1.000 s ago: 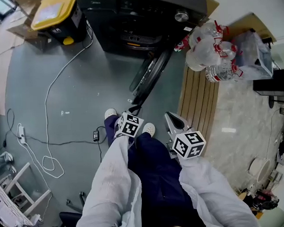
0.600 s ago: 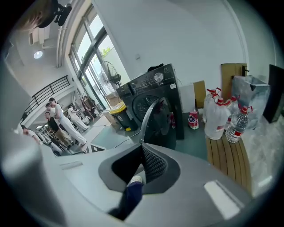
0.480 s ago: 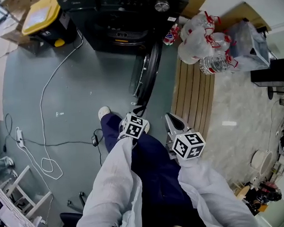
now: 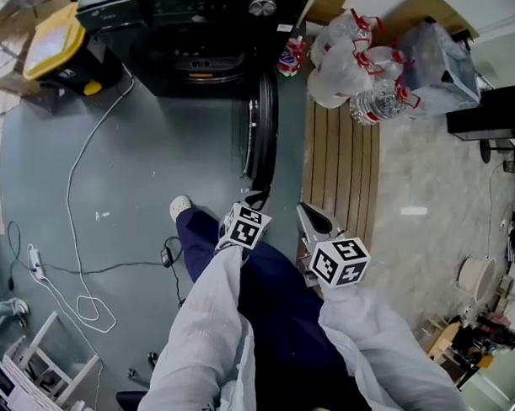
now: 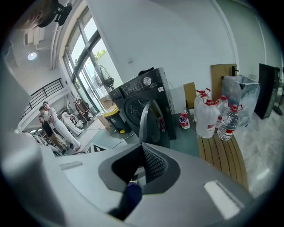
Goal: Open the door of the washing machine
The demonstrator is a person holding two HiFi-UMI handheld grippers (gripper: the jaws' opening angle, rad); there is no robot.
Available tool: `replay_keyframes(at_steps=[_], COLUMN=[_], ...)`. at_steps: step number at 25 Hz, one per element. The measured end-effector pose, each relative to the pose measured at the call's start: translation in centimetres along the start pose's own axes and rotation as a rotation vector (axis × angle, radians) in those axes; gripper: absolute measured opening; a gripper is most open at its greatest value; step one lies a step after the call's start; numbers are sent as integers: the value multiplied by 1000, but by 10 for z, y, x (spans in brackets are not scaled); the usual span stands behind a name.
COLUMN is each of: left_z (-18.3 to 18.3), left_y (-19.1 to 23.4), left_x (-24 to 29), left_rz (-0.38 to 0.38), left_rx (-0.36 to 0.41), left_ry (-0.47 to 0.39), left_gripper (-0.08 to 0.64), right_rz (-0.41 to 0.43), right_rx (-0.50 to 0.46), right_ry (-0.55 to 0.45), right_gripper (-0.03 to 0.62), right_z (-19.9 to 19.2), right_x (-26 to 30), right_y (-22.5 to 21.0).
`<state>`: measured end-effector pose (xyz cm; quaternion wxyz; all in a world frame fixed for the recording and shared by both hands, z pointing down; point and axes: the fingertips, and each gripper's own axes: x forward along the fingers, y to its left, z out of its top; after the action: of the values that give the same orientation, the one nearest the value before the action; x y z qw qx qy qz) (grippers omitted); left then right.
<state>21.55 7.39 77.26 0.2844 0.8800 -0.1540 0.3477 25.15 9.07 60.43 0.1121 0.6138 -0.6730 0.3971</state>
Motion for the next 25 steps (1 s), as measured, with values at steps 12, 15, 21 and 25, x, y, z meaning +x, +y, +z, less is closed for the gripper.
replay_keyframes(at_steps=[12, 15, 21, 25], left_z=[10, 39, 107, 141], left_y=[-3, 0, -3, -19], left_x=[-79, -124, -218, -272], left_rz=[2, 32, 101, 128], left_rx=[-87, -130, -128, -97], left_ry=[-34, -124, -317, -413], left_gripper=[146, 142, 132, 110], right_rz=[94, 156, 208, 267], right_rx=[-8, -24, -106, -151], right_ry=[-44, -62, -116, -153], right_gripper=[8, 8, 8, 8], right_z=[29, 46, 83, 105], right_x=[-19, -26, -48, -64], right_y=[22, 41, 67, 84])
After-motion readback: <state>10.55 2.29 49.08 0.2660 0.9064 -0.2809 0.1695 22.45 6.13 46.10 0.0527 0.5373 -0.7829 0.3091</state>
